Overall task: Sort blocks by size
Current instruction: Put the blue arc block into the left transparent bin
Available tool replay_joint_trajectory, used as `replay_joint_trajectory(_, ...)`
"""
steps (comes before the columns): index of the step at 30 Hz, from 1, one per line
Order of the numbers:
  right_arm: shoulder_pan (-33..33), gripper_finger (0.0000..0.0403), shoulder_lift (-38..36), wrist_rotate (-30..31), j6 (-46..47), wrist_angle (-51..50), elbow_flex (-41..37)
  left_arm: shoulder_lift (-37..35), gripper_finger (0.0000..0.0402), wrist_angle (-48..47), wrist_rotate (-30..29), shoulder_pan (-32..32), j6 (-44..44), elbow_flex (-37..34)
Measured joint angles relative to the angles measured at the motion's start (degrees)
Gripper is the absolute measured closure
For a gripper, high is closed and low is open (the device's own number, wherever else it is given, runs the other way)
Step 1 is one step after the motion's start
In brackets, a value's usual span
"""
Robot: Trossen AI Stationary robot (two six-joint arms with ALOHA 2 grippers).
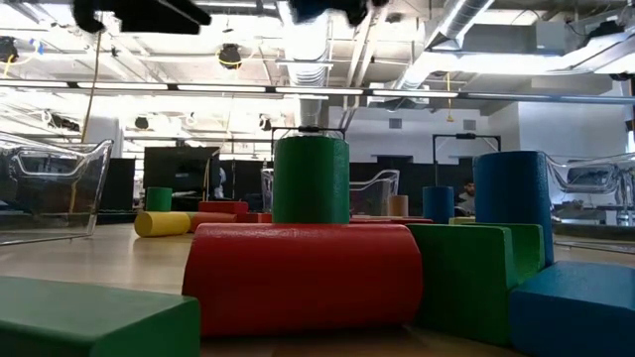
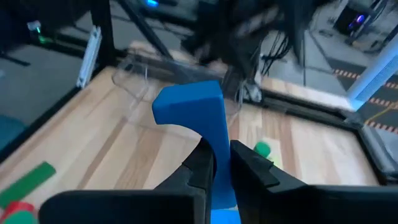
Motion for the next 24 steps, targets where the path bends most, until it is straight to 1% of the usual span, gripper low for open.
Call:
replay_joint_trajectory(6, -1.06, 0.0335, 9.39, -0.67, 0.05, 4.44, 5.85, -11.11, 0.0187, -15.44, 0.02, -2.75, -13.36, 0.02)
replay_joint_trajectory(9, -0.93, 0.0335, 14.44, -2.57, -0.17, 5.1, 10.31, -14.29, 0.0187, -23.93, 0.42, -3.81, -21.0, 0.02)
replay_joint_trajectory(12, -0.5, 0.0335, 19.22, -4.12, -0.04, 4.9, 15.02, -15.42, 0.0187, -29.12, 4.07, -4.73, -25.9, -0.03)
replay_joint_trajectory(15, -0.58, 0.0335, 23.01, -7.18, 0.46, 4.07, 19.38, -14.72, 0.0187, -27.98, 8.89, -5.89, -24.14, -0.07)
replay_joint_trajectory(17, -0.75, 0.0335, 24.69, -8.9, 1.83, 2.59, 21.88, -12.96, 0.0187, -27.36, 9.1, -6.85, -21.02, -0.07)
replay_joint_trajectory(20, -1.36, 0.0335, 25.97, -11.6, 4.31, -0.31, 24.79, -9.19, 0.0187, -25.61, 7.49, -8.0, -15.17, -0.07)
replay_joint_trajectory(24, -2.19, 0.0335, 26.1, -12.65, 7.18, -1.64, 25.76, -4.32, 0.0187, -21.07, 2.59, -9.39, -7.97, -0.07)
